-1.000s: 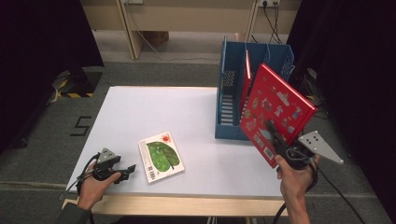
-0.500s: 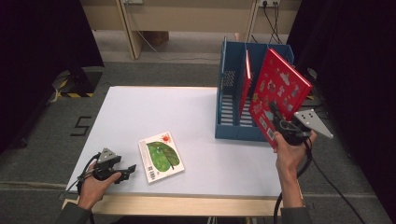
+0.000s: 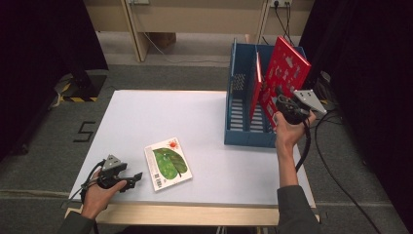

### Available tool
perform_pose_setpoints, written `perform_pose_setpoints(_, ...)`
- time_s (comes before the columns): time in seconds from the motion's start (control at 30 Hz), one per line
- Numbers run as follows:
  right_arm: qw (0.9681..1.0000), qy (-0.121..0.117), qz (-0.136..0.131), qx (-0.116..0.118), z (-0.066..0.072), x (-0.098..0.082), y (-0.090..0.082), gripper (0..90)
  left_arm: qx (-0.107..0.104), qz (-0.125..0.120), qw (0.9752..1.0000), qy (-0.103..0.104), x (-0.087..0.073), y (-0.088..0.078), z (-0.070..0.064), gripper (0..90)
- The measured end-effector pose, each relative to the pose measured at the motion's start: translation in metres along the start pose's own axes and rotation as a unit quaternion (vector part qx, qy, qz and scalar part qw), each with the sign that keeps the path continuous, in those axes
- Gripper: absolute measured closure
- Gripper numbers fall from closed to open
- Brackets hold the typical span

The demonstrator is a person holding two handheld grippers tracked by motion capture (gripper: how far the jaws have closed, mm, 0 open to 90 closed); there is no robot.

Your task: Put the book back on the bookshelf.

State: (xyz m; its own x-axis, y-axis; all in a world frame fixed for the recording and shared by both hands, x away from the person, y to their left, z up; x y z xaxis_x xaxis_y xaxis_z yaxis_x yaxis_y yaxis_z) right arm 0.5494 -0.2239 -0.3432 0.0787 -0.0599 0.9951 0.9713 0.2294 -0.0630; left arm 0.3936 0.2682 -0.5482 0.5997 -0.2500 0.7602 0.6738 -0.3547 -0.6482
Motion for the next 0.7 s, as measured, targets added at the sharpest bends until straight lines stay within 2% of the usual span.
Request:
perform_pose_setpoints(0.27, 0.9995, 0.021, 0.017, -0.016, -0.008, -0.013, 0.035, 79.2, -0.001, -0.002, 1.0000, 0.001, 0.000, -0.001, 0.000, 23.2)
perform_pose_setpoints(0.53, 0.9987, 0.008, 0.041, -0.029, -0.009, -0.024, 0.056, 79.1, -0.007, -0.004, 1.0000, 0.002, 0.001, 0.000, -0.003, 23.2)
perform_pose_setpoints(0.67, 0.9983, 0.010, 0.048, -0.033, -0.008, -0.029, 0.066, 79.1, -0.008, -0.005, 1.0000, -0.001, 0.000, -0.001, -0.003, 23.2)
perform_pose_setpoints(0.7, 0.9980, 0.019, 0.049, -0.034, -0.007, -0.031, 0.068, 79.1, -0.009, -0.006, 0.9999, 0.000, 0.001, -0.002, -0.003, 23.1)
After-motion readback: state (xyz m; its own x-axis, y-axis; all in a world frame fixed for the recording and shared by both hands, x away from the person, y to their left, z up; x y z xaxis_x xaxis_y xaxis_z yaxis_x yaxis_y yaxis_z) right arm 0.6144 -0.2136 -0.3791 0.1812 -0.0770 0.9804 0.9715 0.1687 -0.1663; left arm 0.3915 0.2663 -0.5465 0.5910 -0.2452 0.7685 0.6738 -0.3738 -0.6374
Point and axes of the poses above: each handheld gripper's, and its own axes: y roughly forward along the jaws, x roughly out of its top, z roughly to its left, the point moved 8 cm from there along y, roughly forward along the jaws, and after that the axes turned 3 degrees about x, right-handed, at the moved point
